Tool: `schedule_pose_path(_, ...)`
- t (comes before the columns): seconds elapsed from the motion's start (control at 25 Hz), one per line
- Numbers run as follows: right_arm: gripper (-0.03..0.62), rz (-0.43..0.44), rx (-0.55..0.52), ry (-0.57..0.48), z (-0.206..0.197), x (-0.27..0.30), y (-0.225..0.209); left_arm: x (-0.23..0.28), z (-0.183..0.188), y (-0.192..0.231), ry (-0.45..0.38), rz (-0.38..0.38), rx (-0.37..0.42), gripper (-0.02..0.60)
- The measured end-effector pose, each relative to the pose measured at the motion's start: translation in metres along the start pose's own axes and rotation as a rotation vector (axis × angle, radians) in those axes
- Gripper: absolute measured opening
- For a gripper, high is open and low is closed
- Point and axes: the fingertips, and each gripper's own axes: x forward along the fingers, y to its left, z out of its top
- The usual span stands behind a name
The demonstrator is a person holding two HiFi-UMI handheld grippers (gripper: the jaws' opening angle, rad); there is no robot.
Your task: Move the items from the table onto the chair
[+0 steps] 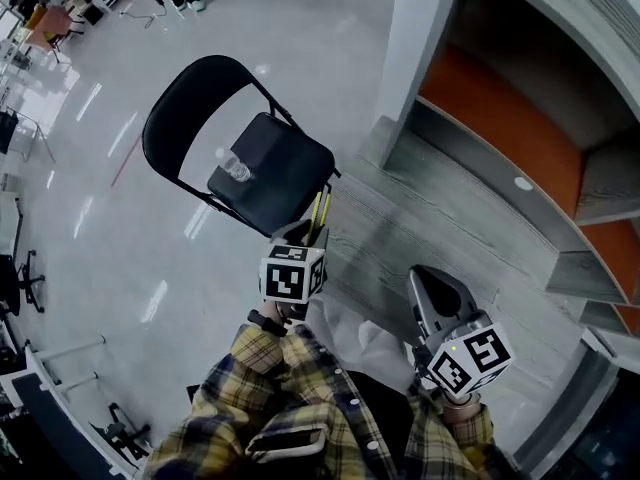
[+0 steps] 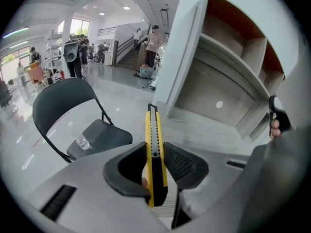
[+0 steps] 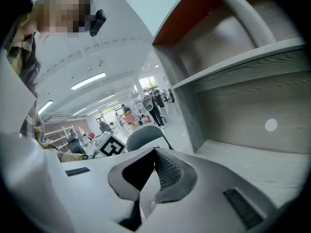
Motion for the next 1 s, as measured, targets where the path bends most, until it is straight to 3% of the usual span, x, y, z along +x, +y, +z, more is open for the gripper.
schedule_pose_path(0.28, 0.017, -0.047, 0.106, 0.009, -0.027, 0.107, 0.063, 0.019, 0.006, 0.133, 0.098, 0.001, 0.121, 0.117)
schedule_pose_path(0.44, 0.017, -0.032, 0.12, 0.044, -0.046, 0.171, 0.093, 0.04, 0.0, 0.193, 0.143, -0.008, 0.171, 0.117)
schedule_pose_path(0.68, 0.017, -0.004, 0.097, 0.103, -0.077, 0.259, 0.1, 0.108, -0.036, 0.252, 0.207, -0.024, 0.159, 0.117)
schedule_pose_path(1.0, 0.017, 0.053, 0.126, 0.219, -0.135, 0.358, 0.084, 0.2, -0.112, 0.286, 0.305, -0.055, 0.097, 0.117)
